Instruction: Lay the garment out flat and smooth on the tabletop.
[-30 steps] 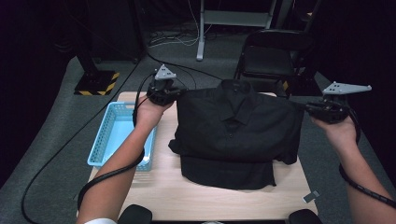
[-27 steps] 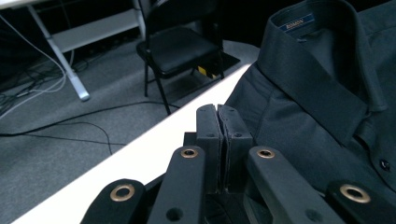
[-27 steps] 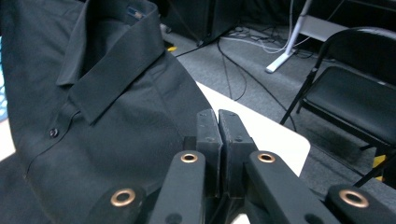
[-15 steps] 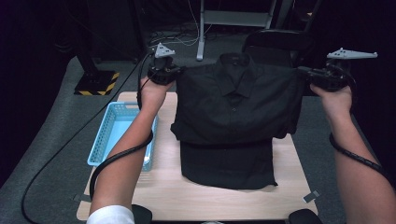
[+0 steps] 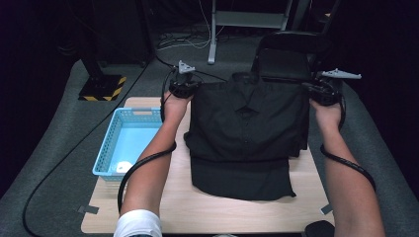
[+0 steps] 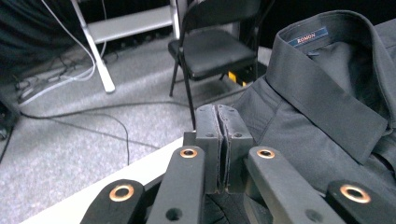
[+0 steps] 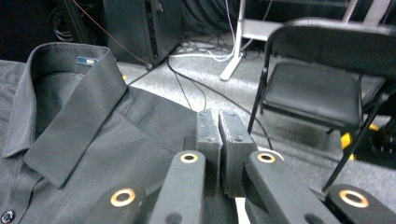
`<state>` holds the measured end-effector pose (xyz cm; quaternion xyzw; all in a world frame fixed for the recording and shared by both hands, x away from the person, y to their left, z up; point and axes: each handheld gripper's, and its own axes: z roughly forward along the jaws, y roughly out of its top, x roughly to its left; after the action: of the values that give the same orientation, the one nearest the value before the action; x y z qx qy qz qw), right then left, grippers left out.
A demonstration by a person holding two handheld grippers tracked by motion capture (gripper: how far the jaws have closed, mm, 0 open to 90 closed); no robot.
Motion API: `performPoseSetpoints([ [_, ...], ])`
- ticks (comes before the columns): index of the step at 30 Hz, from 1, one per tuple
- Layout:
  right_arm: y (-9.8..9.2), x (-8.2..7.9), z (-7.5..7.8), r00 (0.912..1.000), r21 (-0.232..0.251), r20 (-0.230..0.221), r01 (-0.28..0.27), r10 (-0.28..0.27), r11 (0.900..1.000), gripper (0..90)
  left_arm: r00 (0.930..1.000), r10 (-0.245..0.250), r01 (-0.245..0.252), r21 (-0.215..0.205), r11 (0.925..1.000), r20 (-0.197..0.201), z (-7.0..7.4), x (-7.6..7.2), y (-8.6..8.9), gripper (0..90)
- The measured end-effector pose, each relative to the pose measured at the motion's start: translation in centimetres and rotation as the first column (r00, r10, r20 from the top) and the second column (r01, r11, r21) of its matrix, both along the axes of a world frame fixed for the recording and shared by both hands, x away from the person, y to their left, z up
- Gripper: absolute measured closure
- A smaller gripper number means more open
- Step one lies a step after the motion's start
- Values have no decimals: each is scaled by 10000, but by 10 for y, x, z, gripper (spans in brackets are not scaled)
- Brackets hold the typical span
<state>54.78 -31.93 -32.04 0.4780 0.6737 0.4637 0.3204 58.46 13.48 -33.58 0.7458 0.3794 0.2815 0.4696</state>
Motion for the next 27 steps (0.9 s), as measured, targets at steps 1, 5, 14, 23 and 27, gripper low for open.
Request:
performPoseSetpoints([
  [1, 0, 2, -7, 9999, 41, -96, 70, -70, 10000, 877, 10000, -10, 11, 78, 10000, -57, -4, 2, -2, 877],
  [5, 0, 8, -31, 9983, 128, -430, 392, -387, 9991, 877, 9998, -13, 19, 269, 9996, -211, -21, 10, -9, 877],
  [14, -5, 7, -78, 9892, 78, -1205, 849, -834, 9964, 876, 9976, -51, 83, 463, 9989, -692, -54, 22, -25, 871],
  [23, -6, 6, -98, 9831, 39, -1696, 706, -689, 9975, 873, 9934, 72, 21, 816, 9967, -1145, -81, 27, -33, 856],
  [27, -2, 6, -104, 9829, -73, -1752, 563, -567, 9984, 872, 9922, 229, -133, 786, 9968, -1224, -88, 26, -27, 855],
])
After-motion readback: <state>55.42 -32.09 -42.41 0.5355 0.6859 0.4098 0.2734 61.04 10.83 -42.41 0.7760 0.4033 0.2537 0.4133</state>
